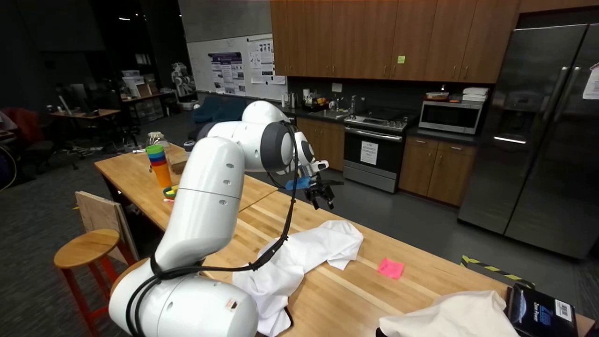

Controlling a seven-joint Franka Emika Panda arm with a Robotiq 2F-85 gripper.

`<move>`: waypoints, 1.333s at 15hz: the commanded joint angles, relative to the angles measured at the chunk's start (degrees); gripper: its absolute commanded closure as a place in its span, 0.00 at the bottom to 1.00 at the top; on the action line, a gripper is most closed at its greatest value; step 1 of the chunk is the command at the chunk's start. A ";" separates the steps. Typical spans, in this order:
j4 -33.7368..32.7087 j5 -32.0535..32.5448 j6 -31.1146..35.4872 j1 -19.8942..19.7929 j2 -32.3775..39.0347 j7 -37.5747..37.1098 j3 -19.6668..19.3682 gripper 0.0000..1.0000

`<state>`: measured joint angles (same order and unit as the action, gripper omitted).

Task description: Fold the white linen

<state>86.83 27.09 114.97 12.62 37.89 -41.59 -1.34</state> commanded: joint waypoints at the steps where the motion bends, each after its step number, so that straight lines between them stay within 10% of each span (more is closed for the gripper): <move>1: -14.41 -8.68 -9.22 -0.95 6.73 5.65 0.15 0.00; 7: -34.02 -21.51 -35.50 -5.53 12.66 19.81 0.02 0.00; 12: -45.50 -15.85 -55.07 -5.20 15.36 34.97 -1.35 0.00; 20: -43.02 -16.26 -53.46 -5.50 14.43 33.48 -0.58 0.00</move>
<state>43.80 10.83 61.51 7.12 52.33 -8.11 -1.93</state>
